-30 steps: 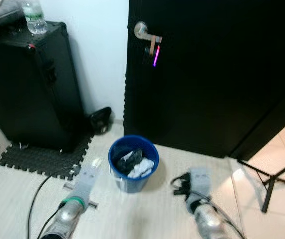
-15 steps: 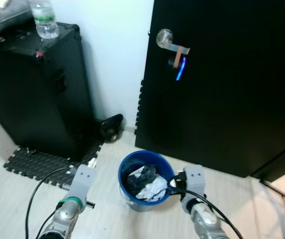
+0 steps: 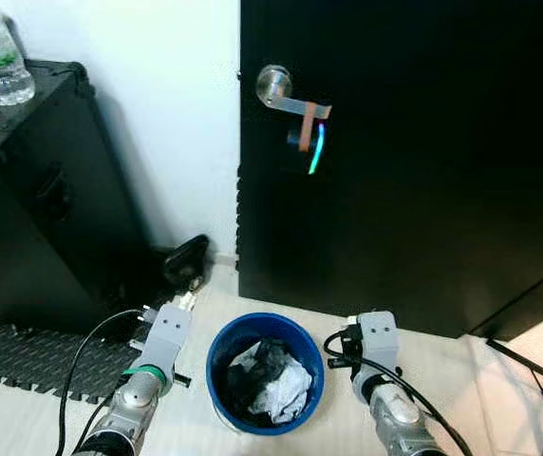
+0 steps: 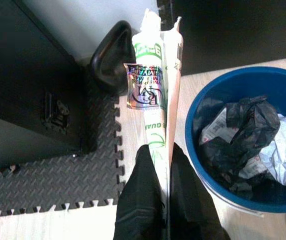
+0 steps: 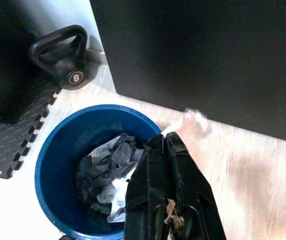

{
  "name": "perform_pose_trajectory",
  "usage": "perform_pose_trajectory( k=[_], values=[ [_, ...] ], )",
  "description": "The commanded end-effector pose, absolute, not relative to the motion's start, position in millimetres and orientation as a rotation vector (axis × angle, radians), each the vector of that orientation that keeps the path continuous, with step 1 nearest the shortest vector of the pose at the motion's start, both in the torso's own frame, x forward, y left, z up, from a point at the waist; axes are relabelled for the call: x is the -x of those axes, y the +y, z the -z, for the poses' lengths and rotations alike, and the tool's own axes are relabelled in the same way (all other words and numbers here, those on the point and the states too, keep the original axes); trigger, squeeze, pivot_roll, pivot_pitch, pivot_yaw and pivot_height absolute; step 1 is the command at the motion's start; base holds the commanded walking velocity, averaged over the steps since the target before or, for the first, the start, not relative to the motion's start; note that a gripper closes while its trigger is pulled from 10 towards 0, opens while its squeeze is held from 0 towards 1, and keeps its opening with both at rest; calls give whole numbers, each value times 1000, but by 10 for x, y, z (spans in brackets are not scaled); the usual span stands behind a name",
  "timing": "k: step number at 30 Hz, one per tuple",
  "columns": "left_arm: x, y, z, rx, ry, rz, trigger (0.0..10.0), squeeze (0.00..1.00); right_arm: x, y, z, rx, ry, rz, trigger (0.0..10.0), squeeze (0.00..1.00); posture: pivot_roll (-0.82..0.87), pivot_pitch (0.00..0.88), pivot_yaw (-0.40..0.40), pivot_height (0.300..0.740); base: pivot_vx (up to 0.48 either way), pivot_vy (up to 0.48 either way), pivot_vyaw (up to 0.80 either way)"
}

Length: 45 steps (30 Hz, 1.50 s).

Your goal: Clean up the room

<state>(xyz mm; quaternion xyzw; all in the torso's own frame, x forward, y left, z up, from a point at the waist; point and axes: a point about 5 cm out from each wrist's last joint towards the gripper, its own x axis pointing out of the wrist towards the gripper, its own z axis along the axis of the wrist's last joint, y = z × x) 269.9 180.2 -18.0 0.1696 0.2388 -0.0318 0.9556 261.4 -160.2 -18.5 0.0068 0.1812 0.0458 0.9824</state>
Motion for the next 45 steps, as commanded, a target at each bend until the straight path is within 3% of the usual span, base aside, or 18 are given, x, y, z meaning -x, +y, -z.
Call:
perform_pose_trajectory(
  k=[1, 11, 18, 28, 32, 38, 39, 40, 41, 45],
  values=[
    [-2625, 1797, 251, -341, 520, 75, 10000, 0, -2538, -1624, 255, -17, 399, -79, 10000, 0, 41, 5, 32, 740, 0, 0, 0],
    [-2619, 1804, 247, -412, 511, 124, 10000, 0, -2560, -1579, 229, 11, 383, -137, 10000, 0, 54, 21, 30, 740, 0, 0, 0],
    [-2586, 1857, 200, -439, 459, 179, 10000, 0, -2633, -1397, 190, 9, 398, -289, 10000, 0, 100, 84, 12, 740, 0, 0, 0],
    [-2386, 1995, -84, -386, 303, 170, 10000, 0, -2729, -1349, 160, -49, 426, -210, 10000, 0, 235, 227, -8, 740, 0, 0, 0],
    [-2213, 1945, -288, -370, 245, 185, 10000, 0, -2711, -1333, 176, -50, 430, -191, 10000, 0, 273, 332, 8, 740, 0, 0, 0],
    [-2031, 1863, -480, -353, 218, 213, 10000, 0, -2648, -1326, 226, -85, 448, -200, 10000, 0, 294, 378, 13, 740, 0, 0, 0],
    [-1998, 1861, -498, -353, 218, 214, 10000, 0, -2630, -1303, 235, -103, 449, -222, 10000, 251, 300, 389, 13, 740, 0, 0, 0],
    [-1957, 1866, -513, -353, 228, 210, 10000, 0, -2612, -1274, 245, -112, 452, -244, 10000, 690, 305, 397, 13, 740, 0, 0, 0],
    [-1927, 1876, -518, -352, 238, 203, 10000, 0, -2604, -1241, 247, -137, 451, -261, 10000, 1000, 306, 397, 12, 740, 0, 0, 0],
    [-1877, 1892, -524, -354, 261, 194, 10000, 0, -2628, -1208, 222, -169, 436, -261, 10000, 1000, 307, 397, 11, 740, 0, 0, 0]
  ],
)
